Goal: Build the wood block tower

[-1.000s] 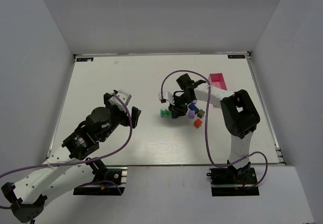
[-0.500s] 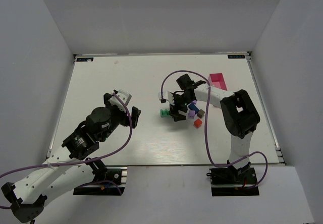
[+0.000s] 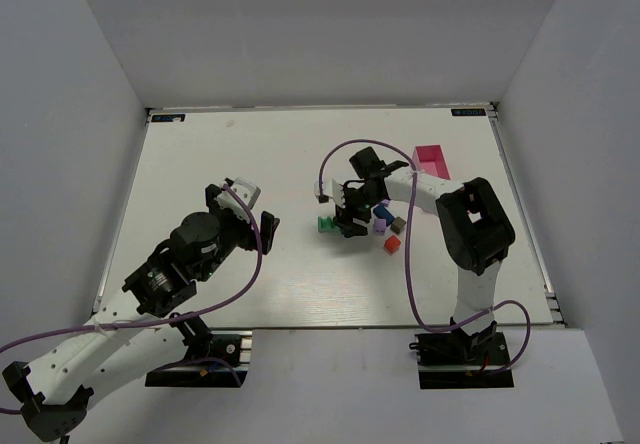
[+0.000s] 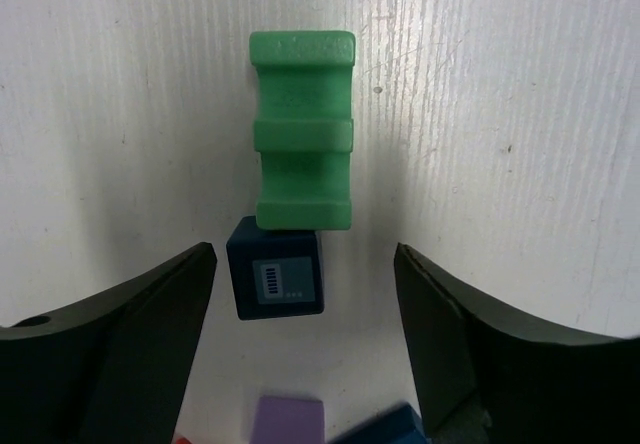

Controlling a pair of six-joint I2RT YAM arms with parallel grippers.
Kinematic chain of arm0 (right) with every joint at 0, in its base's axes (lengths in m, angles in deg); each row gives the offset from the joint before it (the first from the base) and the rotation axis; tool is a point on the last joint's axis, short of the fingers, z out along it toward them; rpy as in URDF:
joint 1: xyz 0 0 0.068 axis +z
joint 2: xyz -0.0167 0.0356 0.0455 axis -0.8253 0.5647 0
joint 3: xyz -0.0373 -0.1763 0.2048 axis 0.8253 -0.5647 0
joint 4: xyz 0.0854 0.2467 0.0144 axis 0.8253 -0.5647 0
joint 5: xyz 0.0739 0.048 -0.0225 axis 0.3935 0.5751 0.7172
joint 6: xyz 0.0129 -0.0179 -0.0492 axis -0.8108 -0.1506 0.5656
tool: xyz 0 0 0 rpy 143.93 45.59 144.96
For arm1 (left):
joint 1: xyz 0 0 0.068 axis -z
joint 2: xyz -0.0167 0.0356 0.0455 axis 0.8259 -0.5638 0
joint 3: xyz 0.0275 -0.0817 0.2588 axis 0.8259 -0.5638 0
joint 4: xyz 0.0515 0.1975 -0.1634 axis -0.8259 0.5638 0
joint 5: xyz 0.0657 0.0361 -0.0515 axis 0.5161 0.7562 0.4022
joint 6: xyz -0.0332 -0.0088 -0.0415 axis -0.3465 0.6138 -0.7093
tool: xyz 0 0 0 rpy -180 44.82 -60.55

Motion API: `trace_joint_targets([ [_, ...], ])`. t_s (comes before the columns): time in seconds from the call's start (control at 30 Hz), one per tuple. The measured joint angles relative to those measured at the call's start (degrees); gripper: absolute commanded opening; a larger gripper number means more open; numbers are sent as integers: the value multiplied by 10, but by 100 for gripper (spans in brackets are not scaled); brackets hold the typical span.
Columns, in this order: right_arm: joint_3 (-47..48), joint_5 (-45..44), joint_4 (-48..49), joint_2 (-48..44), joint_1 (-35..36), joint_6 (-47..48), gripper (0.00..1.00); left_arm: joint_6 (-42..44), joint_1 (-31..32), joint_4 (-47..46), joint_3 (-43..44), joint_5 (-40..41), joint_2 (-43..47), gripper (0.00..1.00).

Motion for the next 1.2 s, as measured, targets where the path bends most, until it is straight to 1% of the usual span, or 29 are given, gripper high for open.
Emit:
trace_joint_targets([
  [0.03, 0, 0, 3, 0, 0, -1, 75, 0, 0, 0, 0, 0, 0, 100],
  [0.1, 0, 0, 5, 0, 0, -4, 72, 0, 0, 0, 0, 0, 0, 100],
  [0.17, 0, -1, 5, 0, 0, -5, 72, 0, 0, 0, 0, 0, 0, 100],
  [0.53, 0, -2, 5, 0, 0, -4, 65, 0, 0, 0, 0, 0, 0, 100],
  [0.83, 0, -1, 5, 0, 0, -1, 64, 0, 0, 0, 0, 0, 0, 100],
  [0.93, 0, -1, 5, 0, 0, 2, 61, 0, 0, 0, 0, 0, 0, 100],
  [1.07, 0, 0, 5, 0, 0, 3, 59, 0, 0, 0, 0, 0, 0, 100],
  [1.2, 0, 0, 5, 0, 0, 4, 59, 0, 0, 0, 0, 0, 0, 100],
])
